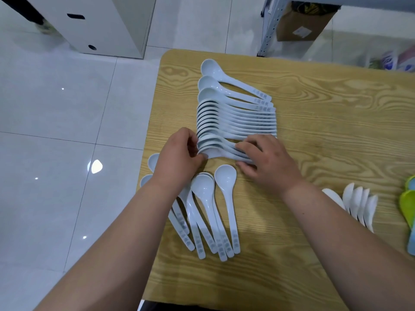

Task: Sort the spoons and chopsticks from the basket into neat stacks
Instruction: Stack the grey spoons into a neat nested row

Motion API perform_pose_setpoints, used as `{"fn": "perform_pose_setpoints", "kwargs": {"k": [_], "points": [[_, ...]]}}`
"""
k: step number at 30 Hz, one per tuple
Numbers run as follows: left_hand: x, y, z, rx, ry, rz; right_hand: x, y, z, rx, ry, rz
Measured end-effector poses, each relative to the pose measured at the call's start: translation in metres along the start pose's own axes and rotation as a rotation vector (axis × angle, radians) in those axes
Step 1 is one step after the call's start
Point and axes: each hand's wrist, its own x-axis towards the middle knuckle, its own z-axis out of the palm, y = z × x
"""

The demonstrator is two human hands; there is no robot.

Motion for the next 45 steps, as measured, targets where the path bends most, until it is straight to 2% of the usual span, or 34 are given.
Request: {"fn": "perform_pose_setpoints", "kwargs": {"k": [4,17,21,25,29,34,39,45], "points": [[0.0,-0.003,-0.002,-0.06,-0.061,0.024,-0.005,0.005,0.005,0.001,0.022,-0.06],[-0.002,-0.005,-0.003,-0.01,-0.045,0.078,-0.003,0.002,0.007,0.023,0.078,-0.113],[-0.002,-0.005,-0.004,0.109,-0.055,0.171,0.002,0.002,0.008,-0.012,0.096,-0.121],[-0.001,-0.001,0.0,0.155,0.007,0.203,0.006,0.003,0.011,-0.049,0.12,-0.096],[-0.002,-0.002,0.008,0.18,0.108,0.242,0.002,0.002,0.018,-0.127,0.008,0.025],[0.003,-0.007,0.015,0.384,0.039,0.387,-0.001,0.0,0.02,-0.195,-0.135,0.088],[0.005,-0.004,0.014,0.425,-0.014,0.352,0.0,-0.003,0.018,-0.224,-0.153,0.147],[0.002,-0.005,0.013,0.469,-0.002,0.348,-0.001,-0.003,0.025,-0.252,-0.169,0.141]]}}
